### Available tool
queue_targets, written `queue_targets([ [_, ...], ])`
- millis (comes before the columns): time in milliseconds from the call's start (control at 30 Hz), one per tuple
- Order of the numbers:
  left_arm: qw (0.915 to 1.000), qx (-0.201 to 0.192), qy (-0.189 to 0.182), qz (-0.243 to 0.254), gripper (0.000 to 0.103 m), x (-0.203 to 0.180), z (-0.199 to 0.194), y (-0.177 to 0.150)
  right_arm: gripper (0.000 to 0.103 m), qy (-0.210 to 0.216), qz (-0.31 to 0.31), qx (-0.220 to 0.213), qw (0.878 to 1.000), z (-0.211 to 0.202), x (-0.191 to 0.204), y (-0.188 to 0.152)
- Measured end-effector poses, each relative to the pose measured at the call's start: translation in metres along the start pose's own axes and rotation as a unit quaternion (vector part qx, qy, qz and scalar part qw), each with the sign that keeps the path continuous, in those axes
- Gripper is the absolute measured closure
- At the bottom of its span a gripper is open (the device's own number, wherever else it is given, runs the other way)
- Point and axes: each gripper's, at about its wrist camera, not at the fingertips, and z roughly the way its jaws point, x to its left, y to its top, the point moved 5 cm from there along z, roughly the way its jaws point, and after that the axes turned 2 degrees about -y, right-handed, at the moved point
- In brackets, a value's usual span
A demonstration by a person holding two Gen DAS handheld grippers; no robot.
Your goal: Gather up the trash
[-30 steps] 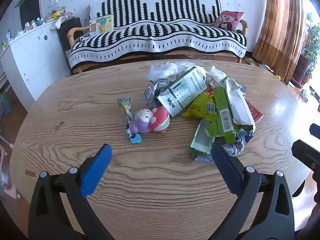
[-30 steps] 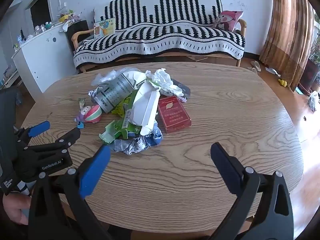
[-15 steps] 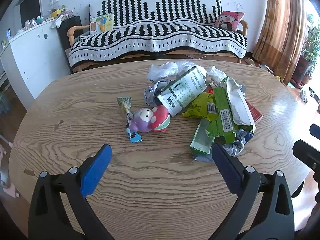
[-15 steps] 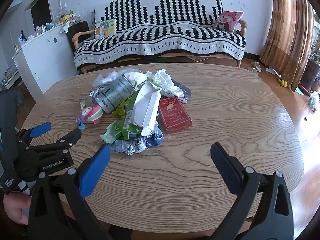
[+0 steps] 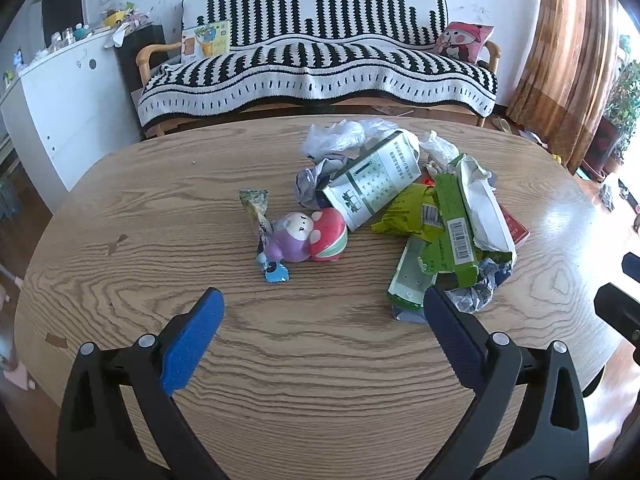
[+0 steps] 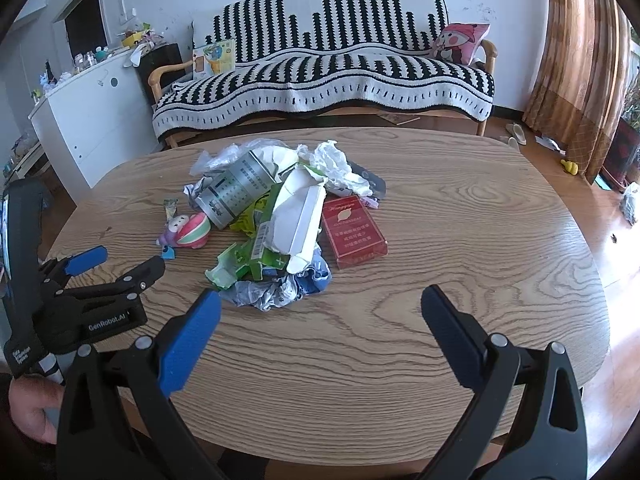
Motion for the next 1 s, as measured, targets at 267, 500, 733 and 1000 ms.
queue_targets([
  [267, 0.9993, 0.022, -0.010, -0.028, 0.006, 0.044, 0.011, 0.000, 0.006, 0.012, 0.002, 0.006, 1.000, 0.002, 0.001, 0.000],
  [500, 0.9975, 0.029, 0.013, -0.063, 0.006, 0.091, 0.031, 0.021, 0.006, 0.022, -0.005, 0.014, 1.000, 0.010, 0.009, -0.001],
  [733, 0.9928, 0.072, -0.009, -0.095, 0.006, 0.100, 0.087, 0.048, 0.006, 0.028, -0.011, 0.029, 0.999, 0.030, 0.024, 0.007],
  [1000, 0.9922, 0.082, -0.001, -0.093, 0.018, 0.102, 0.121, 0.053, 0.007, 0.032, -0.004, 0.042, 0.999, 0.058, 0.033, 0.023],
])
